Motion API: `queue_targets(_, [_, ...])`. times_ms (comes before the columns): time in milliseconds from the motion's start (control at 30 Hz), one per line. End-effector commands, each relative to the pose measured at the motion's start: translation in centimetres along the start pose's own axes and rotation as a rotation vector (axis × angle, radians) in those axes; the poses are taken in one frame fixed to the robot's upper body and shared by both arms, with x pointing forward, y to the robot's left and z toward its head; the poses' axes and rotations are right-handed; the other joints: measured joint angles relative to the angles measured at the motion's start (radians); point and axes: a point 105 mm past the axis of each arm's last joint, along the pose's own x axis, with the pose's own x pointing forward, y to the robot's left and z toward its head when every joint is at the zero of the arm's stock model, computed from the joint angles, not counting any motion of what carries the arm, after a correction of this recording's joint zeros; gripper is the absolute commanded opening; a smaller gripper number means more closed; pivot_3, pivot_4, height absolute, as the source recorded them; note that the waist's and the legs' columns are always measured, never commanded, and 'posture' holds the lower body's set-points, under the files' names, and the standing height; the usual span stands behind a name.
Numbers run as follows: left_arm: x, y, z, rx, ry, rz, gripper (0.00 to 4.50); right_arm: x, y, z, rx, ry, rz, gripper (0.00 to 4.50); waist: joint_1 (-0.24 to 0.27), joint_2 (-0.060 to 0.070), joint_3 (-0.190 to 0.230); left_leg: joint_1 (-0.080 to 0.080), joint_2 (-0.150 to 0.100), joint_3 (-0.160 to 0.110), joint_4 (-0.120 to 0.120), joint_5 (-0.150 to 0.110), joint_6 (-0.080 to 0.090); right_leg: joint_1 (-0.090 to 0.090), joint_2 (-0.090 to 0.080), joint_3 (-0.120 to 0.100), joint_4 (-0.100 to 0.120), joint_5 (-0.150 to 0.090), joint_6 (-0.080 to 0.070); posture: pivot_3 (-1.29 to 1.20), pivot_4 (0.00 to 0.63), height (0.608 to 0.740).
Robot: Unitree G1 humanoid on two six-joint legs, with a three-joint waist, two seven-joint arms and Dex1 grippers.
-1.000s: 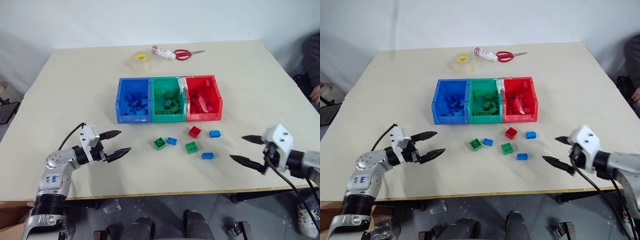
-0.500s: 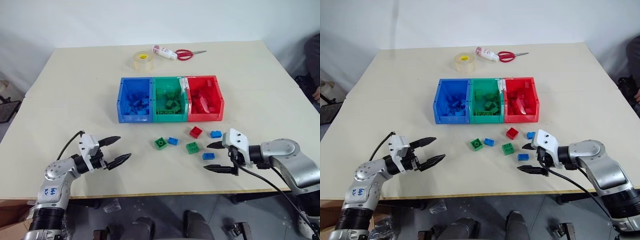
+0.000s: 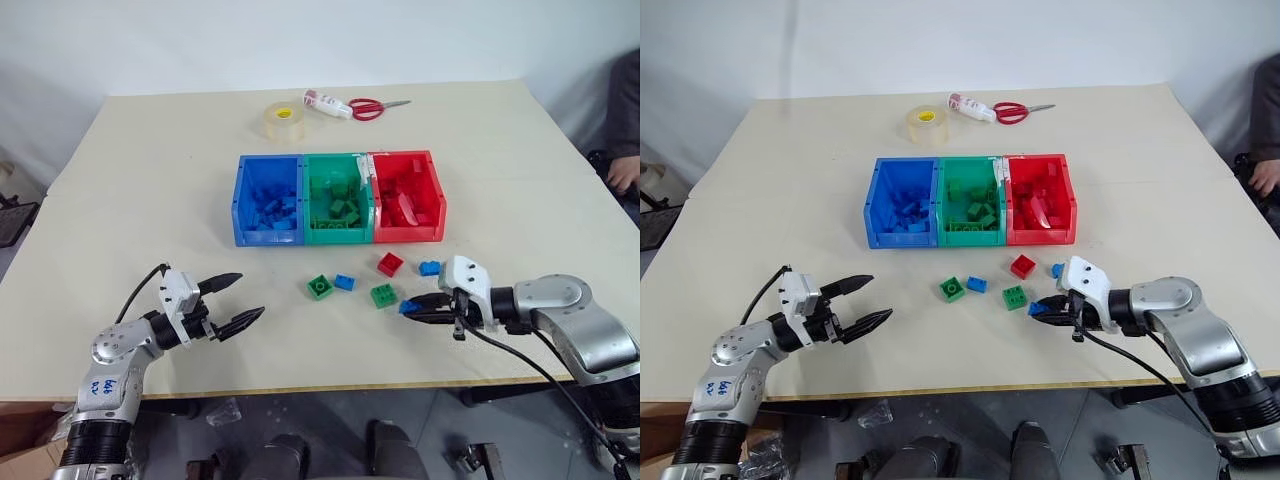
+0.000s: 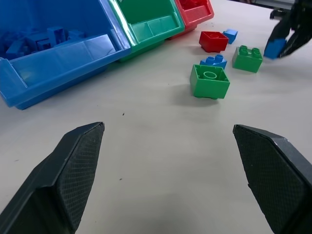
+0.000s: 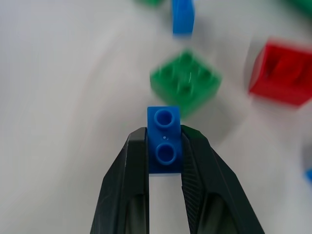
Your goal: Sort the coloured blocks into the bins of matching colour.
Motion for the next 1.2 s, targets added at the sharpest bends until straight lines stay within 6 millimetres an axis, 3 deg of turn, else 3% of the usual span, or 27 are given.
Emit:
queue_targets(33, [0.1,0.1,0.6,0.013,-0.029,-0.008,4.50,-0.1,-0.4,3.6,-0.057,-0.111,-0.034,0.47,0.000,0.000,0.000,0.000,0.000,0.000,0.000,0.000,0.000,0.000,0.000,0.000,0.000,0.000,0.000,0.00,0.150,0.740])
queue_targets(167, [0.4,0.3,0.7,0.015,-0.034,-0.009,4.50,2.5,-1.2,7.5,-0.105,-0.228,-0.036,0.47,-0.005,0.000,0.000,0.000,0.002,0.001,0.000,0.000,-0.001,-0.001,0.001,0.000,0.000,0.001,-0.001,0.00,0.150,0.740])
queue_targets(233, [0.5,0.4,0.7,0.016,-0.037,-0.007,4.50,3.5,-1.4,8.6,-0.115,-0.253,-0.038,0.47,-0.005,0.000,0.000,0.000,0.003,0.002,0.000,-0.001,-0.002,-0.001,0.003,0.000,0.000,0.001,-0.002,0.00,0.150,0.740])
queue_targets(433, [0.7,0.3,0.8,0.021,-0.051,0.010,4.50,8.9,-2.3,14.1,-0.186,-0.413,-0.033,0.47,-0.025,0.000,0.000,0.000,0.009,0.002,0.000,-0.002,-0.004,-0.001,0.007,-0.007,0.001,0.005,-0.007,0.00,0.150,0.740])
queue_targets(533, [0.6,0.3,0.8,0.024,-0.056,0.024,4.50,11.5,-3.8,17.7,-0.224,-0.506,-0.119,1.53,-0.039,0.000,0.000,0.000,0.010,0.002,0.000,-0.002,-0.004,-0.001,0.007,-0.009,0.002,0.006,-0.009,0.00,0.150,0.740])
queue_targets(667, [0.5,0.4,0.9,0.028,-0.063,0.046,4.50,13.6,-5.1,20.3,-0.213,-0.572,-0.201,2.89,-0.061,0.000,0.000,0.001,0.012,0.001,-0.001,-0.003,-0.005,-0.003,0.009,-0.012,0.004,0.007,-0.011,0.00,0.150,0.740])
queue_targets(767, [0.3,0.5,0.9,0.032,-0.066,0.061,4.50,13.7,-5.3,20.0,-0.207,-0.583,-0.217,3.94,-0.062,0.000,0.000,0.001,0.012,0.000,-0.001,-0.003,-0.005,-0.004,0.009,-0.014,0.006,0.008,-0.013,0.00,0.150,0.740])
queue_targets(967, [0.2,0.4,0.8,0.026,-0.064,0.064,4.50,11.2,-4.4,16.3,-0.218,-0.538,-0.128,3.94,-0.059,0.000,0.000,0.000,0.012,0.000,0.000,-0.003,-0.005,-0.004,0.009,-0.015,0.006,0.009,-0.014,0.00,0.150,0.740])
queue_targets(1200, [0.2,0.5,0.3,0.014,-0.043,0.051,4.50,6.9,-1.2,10.1,-0.197,-0.320,0.049,3.94,-0.055,0.000,0.000,0.000,0.014,0.004,0.000,-0.004,-0.005,-0.005,0.009,-0.014,0.005,0.009,-0.014,0.00,0.150,0.740])
